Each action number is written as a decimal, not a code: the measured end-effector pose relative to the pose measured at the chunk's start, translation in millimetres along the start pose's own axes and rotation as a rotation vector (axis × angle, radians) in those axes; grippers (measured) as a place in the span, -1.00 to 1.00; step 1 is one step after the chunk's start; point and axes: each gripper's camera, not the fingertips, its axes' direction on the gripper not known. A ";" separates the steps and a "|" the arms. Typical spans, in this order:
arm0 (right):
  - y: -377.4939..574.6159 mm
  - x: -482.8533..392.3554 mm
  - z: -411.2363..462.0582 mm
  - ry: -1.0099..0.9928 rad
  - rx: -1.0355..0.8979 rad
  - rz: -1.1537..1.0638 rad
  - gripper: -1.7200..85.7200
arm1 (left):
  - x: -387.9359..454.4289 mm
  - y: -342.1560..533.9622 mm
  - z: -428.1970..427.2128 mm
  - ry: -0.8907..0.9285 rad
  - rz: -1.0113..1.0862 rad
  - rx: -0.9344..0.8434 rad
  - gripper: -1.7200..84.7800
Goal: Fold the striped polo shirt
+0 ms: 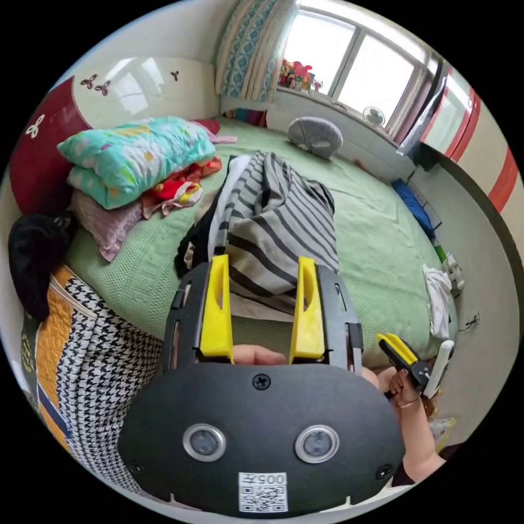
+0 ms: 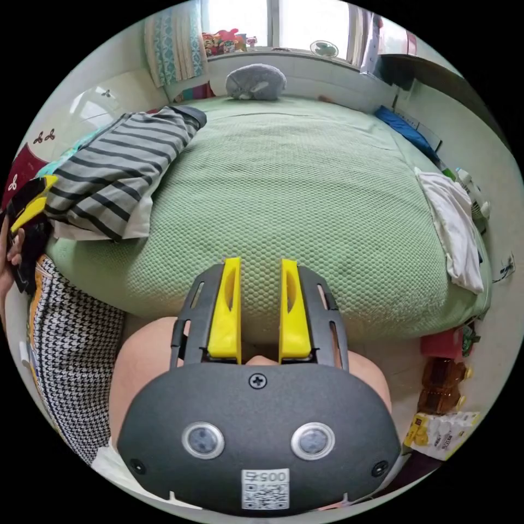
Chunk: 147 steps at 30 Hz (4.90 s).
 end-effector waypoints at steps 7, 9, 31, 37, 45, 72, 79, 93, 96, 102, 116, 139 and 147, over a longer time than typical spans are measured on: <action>-1.2 24.4 -6.3 -0.102 0.002 0.059 -0.75 | 9.0 7.2 -2.8 -0.052 -0.004 0.010 -0.88; -3.3 31.5 -6.4 -0.141 -0.002 0.084 -0.76 | 18.1 9.3 -7.0 -0.053 0.021 0.039 -0.89; -26.0 34.7 -11.3 -0.327 0.044 0.098 -0.74 | 116.8 -2.1 60.4 0.034 0.346 -0.108 -0.89; -50.7 37.2 -4.5 -0.611 0.069 0.128 -0.70 | 91.1 14.1 91.8 0.209 0.332 -0.035 -0.88; -159.2 -29.5 -48.8 -0.588 0.114 -0.136 -0.50 | 76.8 13.0 118.0 0.307 0.360 0.012 -0.87; -294.8 -328.3 0.8 0.013 -0.069 -0.563 -0.64 | 92.8 -0.2 173.0 0.393 0.475 -0.013 -0.88; -307.8 -311.4 7.1 0.186 -0.021 -0.503 -0.90 | 97.3 -10.9 186.8 0.612 0.441 -0.007 -0.87; -308.6 -144.4 44.2 0.012 -0.122 -0.208 -0.95 | 187.5 1.9 221.3 0.618 0.661 -0.120 -0.86; -305.3 -112.1 55.1 -0.003 -0.147 -0.152 -0.95 | 200.7 4.2 226.5 0.689 0.692 -0.144 -0.90; -296.5 -52.7 79.7 -0.095 -0.189 -0.009 -0.95 | 223.3 9.8 231.8 0.790 0.769 -0.159 -0.95; -291.1 30.3 104.1 -0.078 -0.212 -0.010 -0.97 | 246.4 6.9 257.5 0.733 0.761 -0.199 -0.97; -232.0 198.7 53.5 0.161 -0.235 0.094 -0.72 | 285.9 -14.0 301.0 0.689 0.615 -0.226 -0.97; -200.5 168.9 21.4 0.119 -0.148 0.030 -0.70 | 302.6 -33.5 290.1 0.497 0.626 -0.206 -0.97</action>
